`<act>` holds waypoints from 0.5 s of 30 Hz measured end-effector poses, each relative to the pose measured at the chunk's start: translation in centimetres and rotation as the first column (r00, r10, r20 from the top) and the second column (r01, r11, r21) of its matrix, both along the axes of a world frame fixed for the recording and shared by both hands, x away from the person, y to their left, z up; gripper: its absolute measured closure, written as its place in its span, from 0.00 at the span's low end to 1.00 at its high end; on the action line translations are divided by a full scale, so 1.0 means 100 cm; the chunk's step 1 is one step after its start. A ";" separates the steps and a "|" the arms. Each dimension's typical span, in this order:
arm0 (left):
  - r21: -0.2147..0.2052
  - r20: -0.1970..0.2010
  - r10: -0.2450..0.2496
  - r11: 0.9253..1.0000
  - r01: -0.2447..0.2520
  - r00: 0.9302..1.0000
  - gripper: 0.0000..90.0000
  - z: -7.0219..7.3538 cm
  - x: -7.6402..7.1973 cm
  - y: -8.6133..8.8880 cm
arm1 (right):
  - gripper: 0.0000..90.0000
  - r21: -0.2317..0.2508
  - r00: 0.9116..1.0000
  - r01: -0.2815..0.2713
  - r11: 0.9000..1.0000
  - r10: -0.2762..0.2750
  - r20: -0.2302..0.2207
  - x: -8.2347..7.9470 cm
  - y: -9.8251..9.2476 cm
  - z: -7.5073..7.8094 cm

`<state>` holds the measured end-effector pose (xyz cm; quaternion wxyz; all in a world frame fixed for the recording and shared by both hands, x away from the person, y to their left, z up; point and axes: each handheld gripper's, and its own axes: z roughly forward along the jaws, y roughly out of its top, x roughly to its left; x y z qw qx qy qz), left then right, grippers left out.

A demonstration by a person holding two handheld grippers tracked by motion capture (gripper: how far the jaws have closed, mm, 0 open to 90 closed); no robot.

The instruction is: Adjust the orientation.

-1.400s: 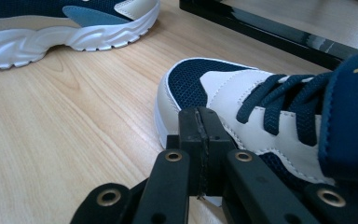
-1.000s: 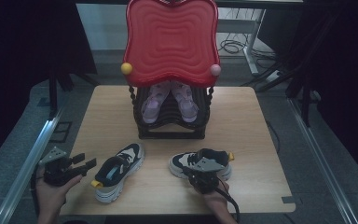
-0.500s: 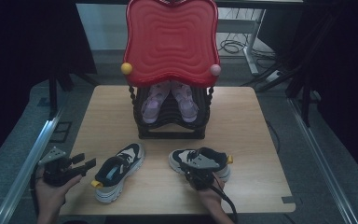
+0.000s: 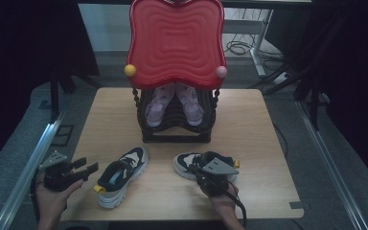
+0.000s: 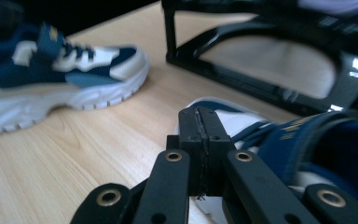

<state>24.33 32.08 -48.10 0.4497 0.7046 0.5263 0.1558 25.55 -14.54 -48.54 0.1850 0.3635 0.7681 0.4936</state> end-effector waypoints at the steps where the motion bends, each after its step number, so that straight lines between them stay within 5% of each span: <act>1: -0.001 0.001 0.000 1.000 0.000 1.000 0.43 0.000 0.000 0.000 | 0.99 0.011 1.000 0.006 1.000 -0.006 0.006 0.000 -0.005 0.004; 15: 0.002 -0.003 -0.004 1.000 0.004 1.000 0.43 0.000 0.000 -0.001 | 0.99 0.139 0.987 0.153 0.978 -0.159 0.033 0.015 -0.092 0.042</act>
